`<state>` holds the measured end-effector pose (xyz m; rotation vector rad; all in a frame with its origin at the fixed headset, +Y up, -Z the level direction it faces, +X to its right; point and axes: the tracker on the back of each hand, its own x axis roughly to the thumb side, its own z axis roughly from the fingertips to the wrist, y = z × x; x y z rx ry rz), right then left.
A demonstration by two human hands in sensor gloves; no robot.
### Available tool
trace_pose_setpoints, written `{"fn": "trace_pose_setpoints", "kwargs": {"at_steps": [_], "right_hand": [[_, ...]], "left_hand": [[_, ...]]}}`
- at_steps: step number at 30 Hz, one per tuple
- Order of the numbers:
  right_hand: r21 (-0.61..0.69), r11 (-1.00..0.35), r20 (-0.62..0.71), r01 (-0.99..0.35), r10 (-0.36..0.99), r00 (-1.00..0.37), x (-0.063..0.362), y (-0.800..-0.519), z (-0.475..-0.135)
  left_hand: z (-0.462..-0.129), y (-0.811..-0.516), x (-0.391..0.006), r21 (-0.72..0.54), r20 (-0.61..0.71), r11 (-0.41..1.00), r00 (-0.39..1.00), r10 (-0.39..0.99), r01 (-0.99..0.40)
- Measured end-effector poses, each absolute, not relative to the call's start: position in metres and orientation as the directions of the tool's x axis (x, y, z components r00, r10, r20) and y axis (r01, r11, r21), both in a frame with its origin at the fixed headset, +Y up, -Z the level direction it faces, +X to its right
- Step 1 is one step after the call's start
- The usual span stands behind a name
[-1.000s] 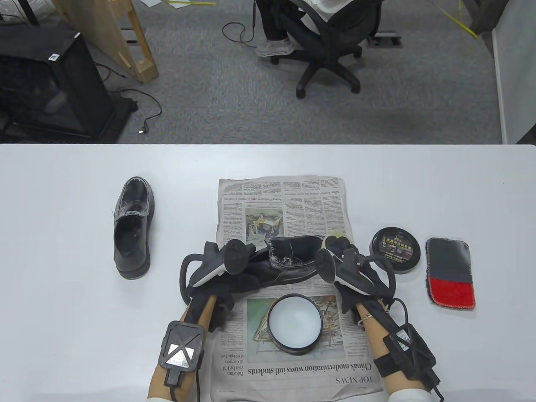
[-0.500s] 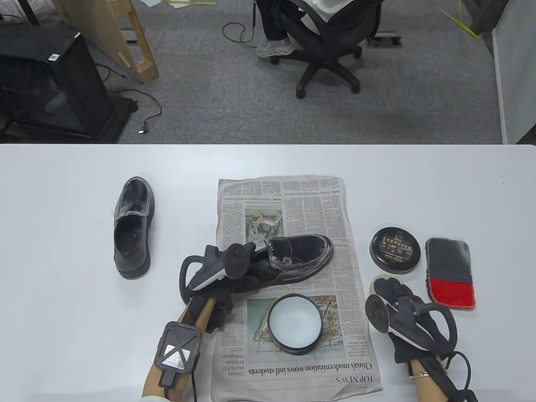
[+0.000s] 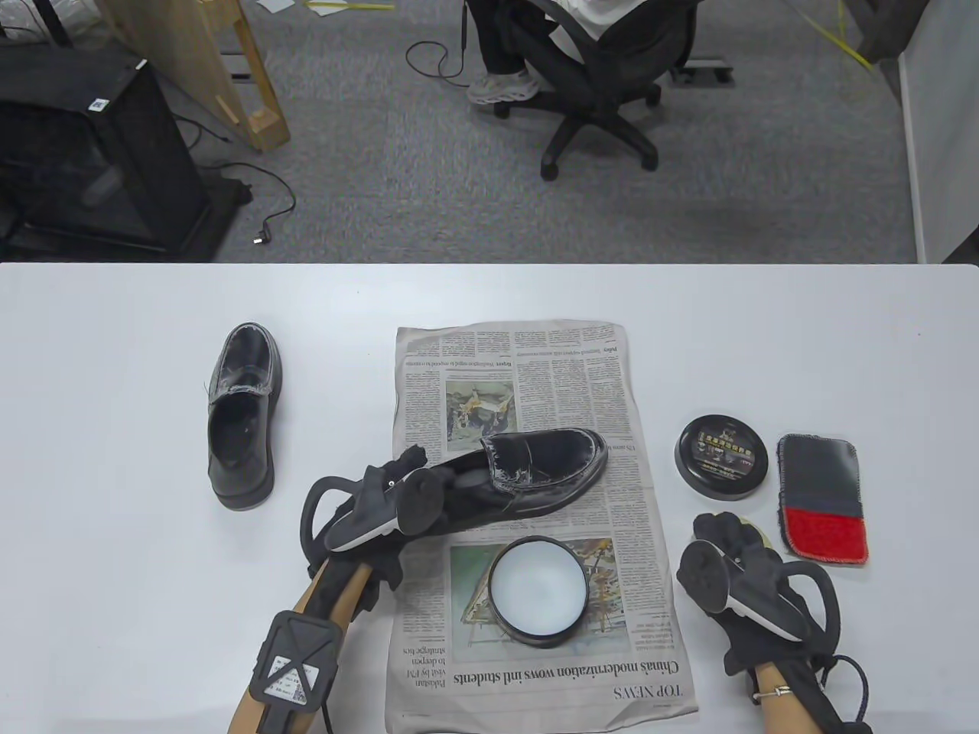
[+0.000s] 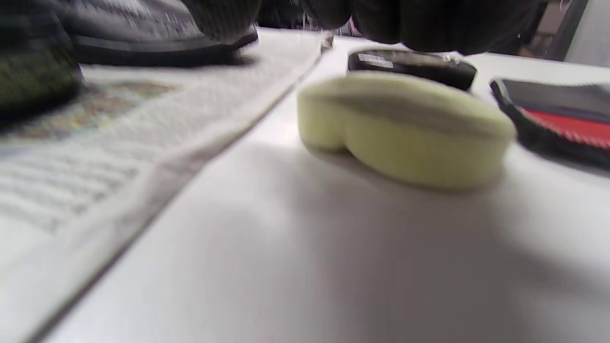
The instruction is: Dip and apply leather care cream with polishing sponge on shoes
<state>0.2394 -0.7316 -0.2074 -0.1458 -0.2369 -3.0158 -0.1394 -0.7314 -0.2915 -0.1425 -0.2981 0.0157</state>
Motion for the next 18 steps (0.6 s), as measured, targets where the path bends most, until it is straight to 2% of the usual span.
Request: {"fn": "trace_pose_setpoints", "kwargs": {"at_steps": [2, 5, 8, 11, 15, 18], "right_hand": [[0.063, -0.996, 0.144, 0.061, -0.051, -0.988, 0.236, -0.726, -0.203], [0.012, -1.000, 0.187, 0.021, -0.018, -0.982, 0.231, -0.720, -0.198], [-0.014, -1.000, 0.201, 0.027, -0.029, -0.979, 0.229, -0.719, -0.196], [-0.012, -1.000, 0.212, 0.027, -0.029, -0.977, 0.227, -0.721, -0.196], [-0.011, -1.000, 0.224, 0.018, -0.020, -0.974, 0.225, -0.722, -0.196], [-0.016, -0.999, 0.221, 0.032, -0.034, -0.975, 0.225, -0.723, -0.196]], "left_hand": [[-0.293, -0.731, -0.139, -0.077, 0.280, 0.997, 0.959, 0.044, -0.023], [-0.290, -0.727, -0.144, -0.001, 0.242, 0.997, 0.968, 0.073, -0.075], [-0.287, -0.716, -0.156, 0.045, 0.183, 0.997, 0.982, 0.056, -0.066], [-0.286, -0.708, -0.180, 0.133, 0.043, 0.989, 0.998, 0.055, -0.060], [-0.288, -0.707, -0.215, 0.207, -0.157, 0.973, 0.978, 0.138, -0.105], [-0.290, -0.710, -0.231, 0.244, -0.266, 0.969, 0.958, 0.112, -0.046]]}}
